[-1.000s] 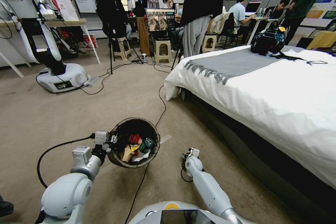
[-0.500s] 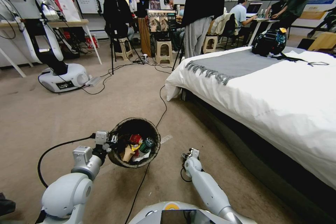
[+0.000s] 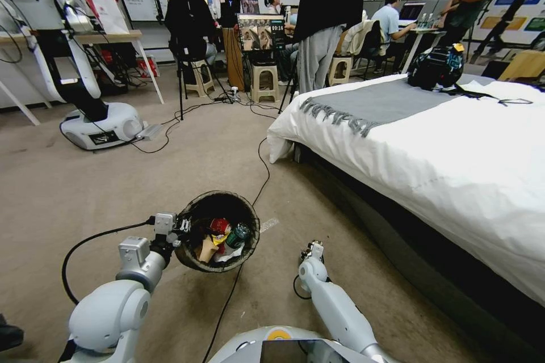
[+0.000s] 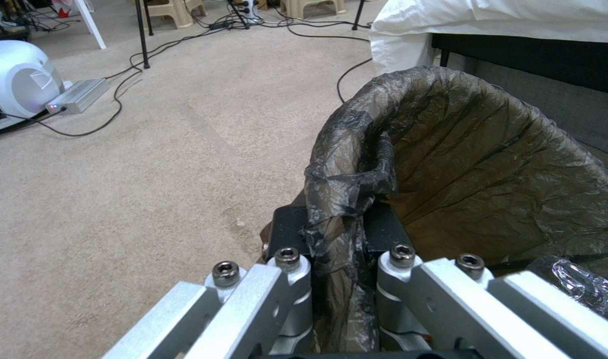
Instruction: Pick up the trash bin, then pick up the garbage from the floor and place it into the trash bin.
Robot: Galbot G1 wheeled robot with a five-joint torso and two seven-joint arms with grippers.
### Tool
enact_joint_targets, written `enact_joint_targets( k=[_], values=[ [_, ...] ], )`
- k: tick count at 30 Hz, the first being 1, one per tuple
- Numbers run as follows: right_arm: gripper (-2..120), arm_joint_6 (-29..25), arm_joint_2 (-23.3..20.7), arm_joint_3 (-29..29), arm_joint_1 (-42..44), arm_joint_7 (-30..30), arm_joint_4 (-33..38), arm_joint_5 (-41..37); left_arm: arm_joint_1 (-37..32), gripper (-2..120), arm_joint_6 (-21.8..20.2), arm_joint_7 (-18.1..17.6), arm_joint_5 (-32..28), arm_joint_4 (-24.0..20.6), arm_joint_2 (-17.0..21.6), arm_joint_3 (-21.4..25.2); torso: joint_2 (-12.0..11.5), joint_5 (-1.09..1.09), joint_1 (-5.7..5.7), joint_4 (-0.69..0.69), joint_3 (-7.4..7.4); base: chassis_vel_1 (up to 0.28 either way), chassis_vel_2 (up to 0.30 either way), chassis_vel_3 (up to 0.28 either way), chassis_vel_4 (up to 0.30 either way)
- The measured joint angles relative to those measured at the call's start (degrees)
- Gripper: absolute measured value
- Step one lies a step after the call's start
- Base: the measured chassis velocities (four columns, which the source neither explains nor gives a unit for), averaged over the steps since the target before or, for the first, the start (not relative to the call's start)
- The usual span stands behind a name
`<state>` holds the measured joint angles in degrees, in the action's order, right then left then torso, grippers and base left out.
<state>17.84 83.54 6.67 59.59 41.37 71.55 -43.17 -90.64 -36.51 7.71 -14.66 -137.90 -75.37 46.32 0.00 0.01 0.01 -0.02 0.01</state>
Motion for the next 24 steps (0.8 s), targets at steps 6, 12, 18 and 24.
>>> enact_joint_targets(
  k=[6,12,18,24],
  values=[
    [13,0.02,-0.10,-0.24,0.75,0.21,1.81,0.32,0.10,6,0.01,0.02,0.03,0.02,-0.02,-0.21,0.00,0.00,0.00,0.01,0.00,0.000,0.000,0.000,0.000],
    [0,-0.19,0.20,-0.23,0.70,-0.33,1.10,0.92,0.01,6,0.05,0.06,0.03,0.02,-0.02,-0.11,0.00,0.00,0.00,0.02,-0.01,0.000,0.000,0.000,0.000],
    [0,-0.49,0.38,-0.10,0.49,-1.20,0.19,1.36,0.06,6,0.19,0.09,0.03,0.09,-0.03,-0.11,0.00,0.00,-0.01,0.02,-0.01,0.000,0.000,0.000,0.000],
    [0,-1.01,0.44,0.12,0.11,-1.82,-1.03,1.98,0.07,6,0.50,0.22,-0.01,0.24,-0.09,-0.02,0.00,0.00,-0.01,0.03,-0.01,0.000,0.000,0.000,0.000]
  ],
)
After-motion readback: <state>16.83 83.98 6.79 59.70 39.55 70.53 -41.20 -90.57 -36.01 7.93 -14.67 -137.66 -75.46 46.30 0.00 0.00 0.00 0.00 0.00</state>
